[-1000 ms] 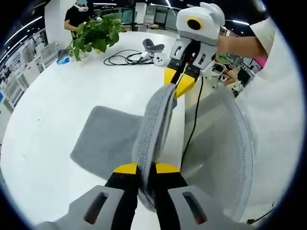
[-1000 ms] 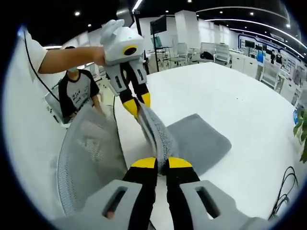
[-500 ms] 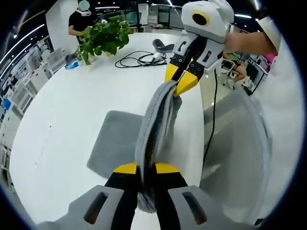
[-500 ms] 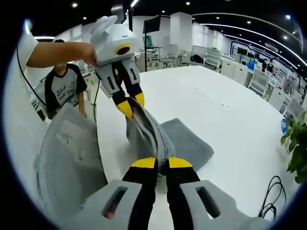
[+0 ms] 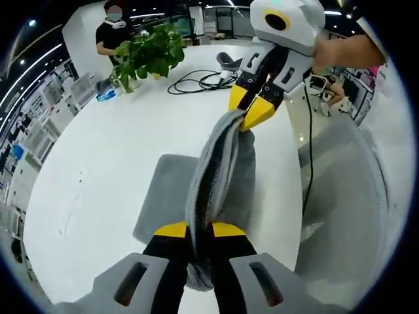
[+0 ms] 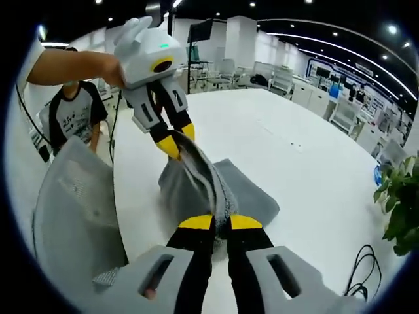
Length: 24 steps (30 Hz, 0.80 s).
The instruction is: Fold the towel on the table until its edges align and the towel forms a compact rectangular stack.
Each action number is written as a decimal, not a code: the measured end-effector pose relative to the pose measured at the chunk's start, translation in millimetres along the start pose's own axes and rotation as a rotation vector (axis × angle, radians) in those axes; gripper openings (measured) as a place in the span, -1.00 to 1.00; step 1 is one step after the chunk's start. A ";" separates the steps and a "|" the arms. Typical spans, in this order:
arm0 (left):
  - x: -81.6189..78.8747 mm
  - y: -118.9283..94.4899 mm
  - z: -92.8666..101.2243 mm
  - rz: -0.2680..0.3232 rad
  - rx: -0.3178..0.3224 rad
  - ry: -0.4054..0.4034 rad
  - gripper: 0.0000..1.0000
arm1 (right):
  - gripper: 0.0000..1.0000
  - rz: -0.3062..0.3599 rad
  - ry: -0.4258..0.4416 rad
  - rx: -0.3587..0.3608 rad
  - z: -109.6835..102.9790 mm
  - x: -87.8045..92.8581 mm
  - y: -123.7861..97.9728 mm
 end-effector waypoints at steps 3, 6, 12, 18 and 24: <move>0.3 3.8 -3.7 0.001 -0.008 -0.003 -0.78 | -0.90 -0.010 0.000 0.014 4.7 0.4 5.8; 0.7 8.3 -9.1 0.011 -0.031 0.012 -0.77 | -0.90 -0.022 -0.014 0.031 13.4 3.3 12.1; 2.7 18.8 -14.6 0.003 -0.054 0.010 -0.77 | -0.90 -0.048 -0.022 0.047 23.6 5.5 29.0; 4.9 27.8 -18.8 -0.001 -0.077 0.009 -0.76 | -0.89 -0.076 -0.029 0.062 30.8 9.2 41.7; 5.9 38.2 -24.2 -0.005 -0.094 0.041 -0.75 | -0.88 -0.109 -0.031 0.057 41.6 14.2 56.9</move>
Point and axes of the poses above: the point that each gripper's makers call its tool centre point, and the gripper's own axes: y roughly forward along the fingers, z roughly to its right, x roughly out of its underside, the point moved 3 cm from there along -y, roughly backward along the fingers, and after that the axes turned 12 degrees about -z, right-handed, at the moved point
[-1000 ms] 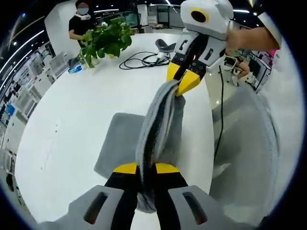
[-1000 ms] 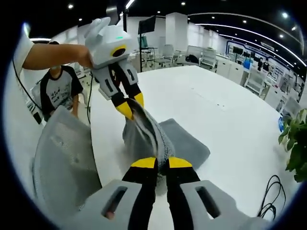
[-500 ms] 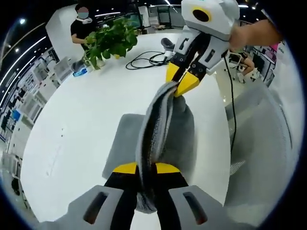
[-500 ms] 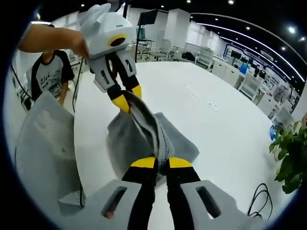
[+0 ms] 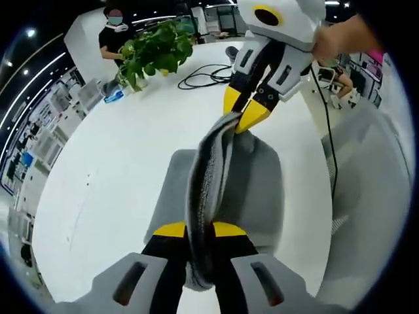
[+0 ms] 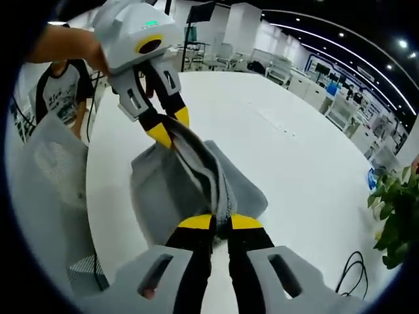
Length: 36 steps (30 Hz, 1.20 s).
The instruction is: Fold the towel on the table until its edges align and the towel forms a compact rectangular stack.
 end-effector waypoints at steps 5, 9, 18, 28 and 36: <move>1.3 10.3 -5.1 -0.009 0.001 0.005 -0.74 | -0.87 -0.027 -0.007 0.010 7.2 1.2 11.6; 3.4 16.5 -8.4 -0.014 0.007 -0.009 -0.73 | -0.86 -0.039 -0.008 0.009 9.1 2.2 17.2; 7.3 29.6 -13.2 -0.017 0.014 -0.026 -0.72 | -0.84 -0.063 0.007 -0.001 13.8 4.4 29.9; 16.0 40.0 -23.3 -0.018 0.020 -0.067 -0.72 | -0.83 -0.080 0.048 -0.019 12.8 6.3 38.7; 17.2 44.2 -25.1 -0.028 -0.011 -0.036 -0.60 | -0.78 -0.075 0.073 -0.015 18.8 4.1 41.8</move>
Point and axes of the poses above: the point that each gripper's makers call its tool centre point, and the gripper's own axes: y roughly forward along the fingers, z roughly to its right, x roughly out of its underside, the point moved 3 cm from there along -y, roughly backward along the fingers, and after that the axes turned 12 degrees about -z, right-handed, at the moved point
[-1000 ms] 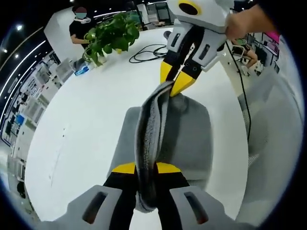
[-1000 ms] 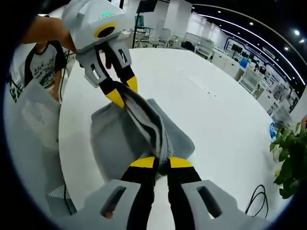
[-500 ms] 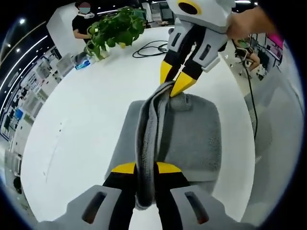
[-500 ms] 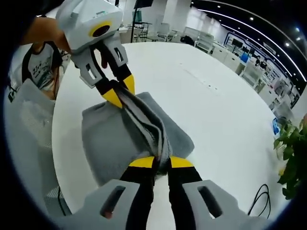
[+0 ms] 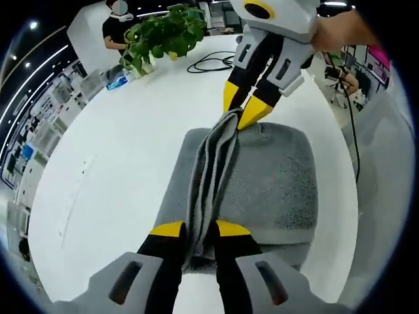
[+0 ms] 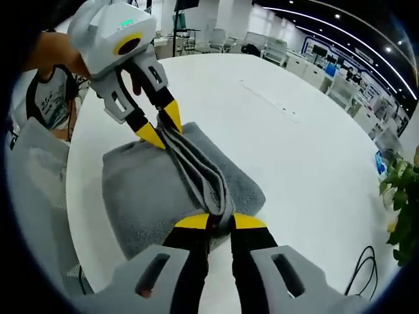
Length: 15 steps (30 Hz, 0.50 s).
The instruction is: Fold the towel on the table until its edges align and the towel forms a compact rectangular stack.
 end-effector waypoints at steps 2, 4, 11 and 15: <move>0.3 -1.1 -0.2 0.006 0.000 0.001 -0.56 | -0.76 0.012 0.004 0.007 2.1 -1.4 -1.7; 1.8 -2.8 -4.7 0.013 -0.013 -0.006 -0.51 | -0.74 0.021 0.011 0.011 3.4 -2.0 -3.8; 0.1 -13.3 -9.8 0.041 -0.034 -0.016 -0.49 | -0.80 0.063 0.001 0.056 8.7 -6.5 -16.5; 0.1 -15.1 -8.5 0.041 -0.040 -0.011 -0.51 | -0.86 0.083 -0.002 0.041 4.3 -10.8 -17.9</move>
Point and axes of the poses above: the point that each gripper's makers call its tool centre point, and the gripper's own axes: y roughly forward along the fingers, z roughly to its right, x roughly out of its underside, the point moved 3 cm from there along -y, roughly backward along the fingers, and after that the axes turned 12 degrees about -z, right-handed, at the moved point
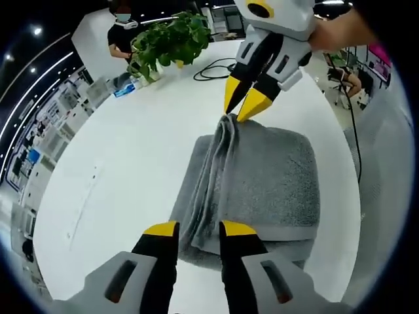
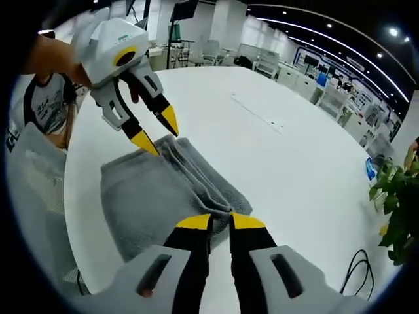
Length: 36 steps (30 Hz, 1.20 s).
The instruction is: Fold the towel on the table until its edges align and the towel forms a compact rectangular stack.
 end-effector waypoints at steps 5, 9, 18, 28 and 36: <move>-2.8 -5.9 5.0 0.018 0.002 0.001 -0.53 | -1.00 0.028 -0.069 -0.021 -13.0 -2.4 2.4; 0.6 -5.8 11.3 0.012 0.020 0.004 -0.53 | -0.82 -0.012 -0.057 -0.062 -19.4 8.9 15.9; 14.3 -8.8 32.1 0.007 0.111 -0.092 -0.57 | -0.35 -0.042 -0.054 -0.104 -34.4 20.3 26.4; 27.7 3.0 43.6 -0.034 0.116 -0.128 -0.15 | -0.20 -0.062 -0.024 -0.127 -36.3 28.5 38.2; 34.3 18.2 41.7 -0.089 0.067 -0.151 -0.07 | -0.19 -0.080 0.014 -0.117 -43.2 32.0 38.9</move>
Point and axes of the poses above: the point that each gripper's makers call its tool centre point, and the gripper's own axes: y roughly forward along the fingers, z roughly to its right, x roughly out of its underside, the point moved 3 cm from there along -y, roughly backward along the fingers, and after that the axes turned 12 degrees about -z, right-handed, at the moved point
